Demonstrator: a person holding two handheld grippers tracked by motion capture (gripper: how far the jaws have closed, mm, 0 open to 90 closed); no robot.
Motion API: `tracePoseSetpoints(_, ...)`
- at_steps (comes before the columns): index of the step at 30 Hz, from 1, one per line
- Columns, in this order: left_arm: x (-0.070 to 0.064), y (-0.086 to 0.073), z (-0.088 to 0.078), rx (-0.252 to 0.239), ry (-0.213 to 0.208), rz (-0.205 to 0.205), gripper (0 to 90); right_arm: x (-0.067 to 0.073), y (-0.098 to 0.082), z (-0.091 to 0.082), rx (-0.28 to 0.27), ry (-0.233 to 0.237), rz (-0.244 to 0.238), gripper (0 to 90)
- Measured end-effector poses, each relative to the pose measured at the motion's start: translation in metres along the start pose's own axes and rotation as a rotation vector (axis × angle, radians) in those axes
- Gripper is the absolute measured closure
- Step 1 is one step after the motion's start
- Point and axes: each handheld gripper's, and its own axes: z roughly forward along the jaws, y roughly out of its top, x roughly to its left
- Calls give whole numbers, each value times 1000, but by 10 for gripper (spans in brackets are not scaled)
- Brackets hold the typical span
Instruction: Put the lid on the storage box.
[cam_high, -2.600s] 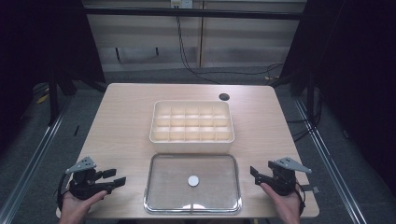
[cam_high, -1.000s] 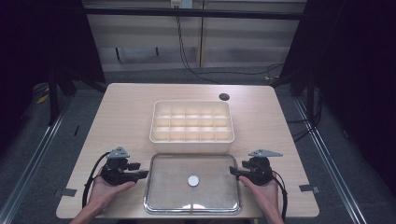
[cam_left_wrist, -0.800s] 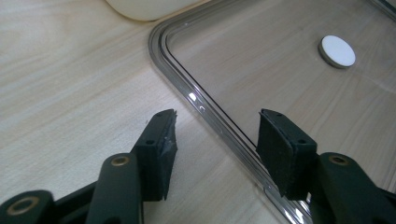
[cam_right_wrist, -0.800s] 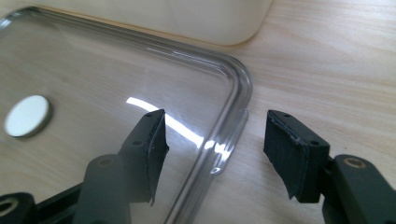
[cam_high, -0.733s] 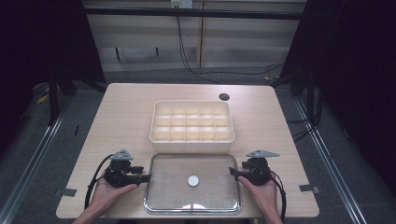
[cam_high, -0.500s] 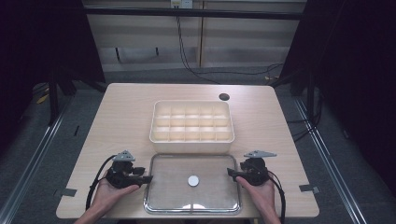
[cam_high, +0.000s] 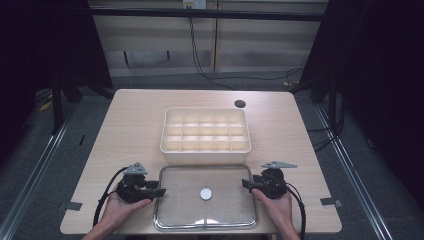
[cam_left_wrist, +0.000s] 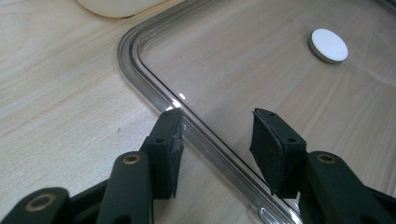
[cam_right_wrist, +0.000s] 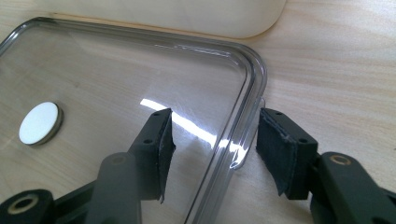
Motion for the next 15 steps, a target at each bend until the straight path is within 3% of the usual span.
tracePoseSetpoints(3,0,0,0,-3,2,1,543,0,0,0,-3,0,9,467)
tracePoseSetpoints(7,0,0,1,-9,6,0,543,-6,0,0,-26,22,61,522)
tracePoseSetpoints(8,1,0,1,-11,4,-1,543,-11,0,0,-35,43,112,575)
tracePoseSetpoints(9,1,0,1,-11,4,-1,543,-11,0,0,-35,43,112,575)
tracePoseSetpoints(10,1,0,1,-10,4,-2,543,-17,-1,0,-43,75,163,603)
tracePoseSetpoints(13,1,0,1,-9,5,2,543,-22,-2,0,-50,98,206,624)
tracePoseSetpoints(14,1,0,1,-10,8,3,542,-28,-5,-1,-64,136,268,661)
tracePoseSetpoints(15,1,0,1,-8,8,5,542,-28,-5,-1,-64,136,268,661)
